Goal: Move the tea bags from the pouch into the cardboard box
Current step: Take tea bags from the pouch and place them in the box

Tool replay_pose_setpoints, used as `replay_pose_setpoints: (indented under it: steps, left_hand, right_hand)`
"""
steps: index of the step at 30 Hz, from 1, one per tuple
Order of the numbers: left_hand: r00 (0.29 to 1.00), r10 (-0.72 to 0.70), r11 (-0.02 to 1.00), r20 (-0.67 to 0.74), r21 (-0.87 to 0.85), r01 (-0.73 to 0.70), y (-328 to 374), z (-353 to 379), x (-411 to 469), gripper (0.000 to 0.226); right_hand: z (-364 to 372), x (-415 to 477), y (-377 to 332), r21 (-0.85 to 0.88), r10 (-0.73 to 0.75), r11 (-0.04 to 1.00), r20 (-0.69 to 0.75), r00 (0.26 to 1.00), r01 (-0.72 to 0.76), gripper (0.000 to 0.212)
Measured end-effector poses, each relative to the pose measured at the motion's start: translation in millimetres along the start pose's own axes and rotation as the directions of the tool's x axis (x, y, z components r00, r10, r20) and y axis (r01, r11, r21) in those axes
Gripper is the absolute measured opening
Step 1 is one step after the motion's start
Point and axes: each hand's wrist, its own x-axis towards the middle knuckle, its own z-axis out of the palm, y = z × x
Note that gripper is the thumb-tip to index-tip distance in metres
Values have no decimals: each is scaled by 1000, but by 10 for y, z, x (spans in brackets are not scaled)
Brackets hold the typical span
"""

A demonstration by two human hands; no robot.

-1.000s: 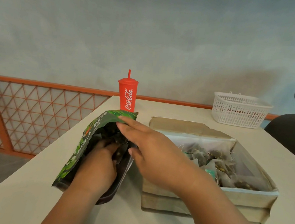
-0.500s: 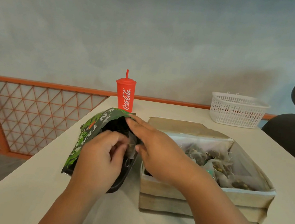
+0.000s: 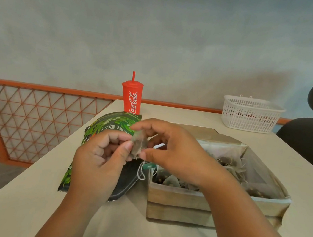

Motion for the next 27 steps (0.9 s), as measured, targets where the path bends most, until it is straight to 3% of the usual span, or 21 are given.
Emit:
replay_pose_setpoints:
  steps: [3, 6, 8, 10, 13, 17, 19, 22, 27]
  left_hand:
    - [1000, 21, 1000, -11, 11, -21, 0, -1, 4, 29]
    - [995, 94, 987, -40, 136, -88, 1, -26, -3, 20]
    - [978, 204, 938, -33, 294, -186, -7, -70, 21, 12]
    - [960, 281, 855, -16, 459, -242, -41, -119, 48, 23]
    - [970, 243, 781, -13, 596, -187, -99, -168, 74, 28]
    - [1000, 20, 745, -7, 668, -10, -183, -165, 72, 50]
    - [1000, -24, 747, -8, 665, 23, -208, -169, 83, 50]
    - [999, 23, 776, -46, 630, 11, -209, -178, 80, 43]
    - [982, 180, 790, -62, 603, -107, -171, -161, 75, 30]
  right_hand:
    - [-48, -10, -28, -62, -21, 998, -37, 999, 19, 26]
    - [-166, -39, -53, -84, -11, 996, -98, 995, 3, 18]
    - [-305, -74, -60, -64, -3, 998, -176, 984, -8, 16]
    - [-462, -105, -27, -93, -5, 995, -274, 962, -22, 16]
    - [-635, -118, 95, -230, 4, 968, -397, 918, -104, 17]
    - [-713, -110, 340, -397, 116, 865, -435, 893, -306, 11]
    - [-710, -97, 447, -446, 205, 805, -409, 889, -391, 18]
    - [-707, -87, 483, -425, 256, 799, -400, 880, -425, 29]
    - [-603, -65, 317, -377, 199, 863, -356, 913, -335, 24]
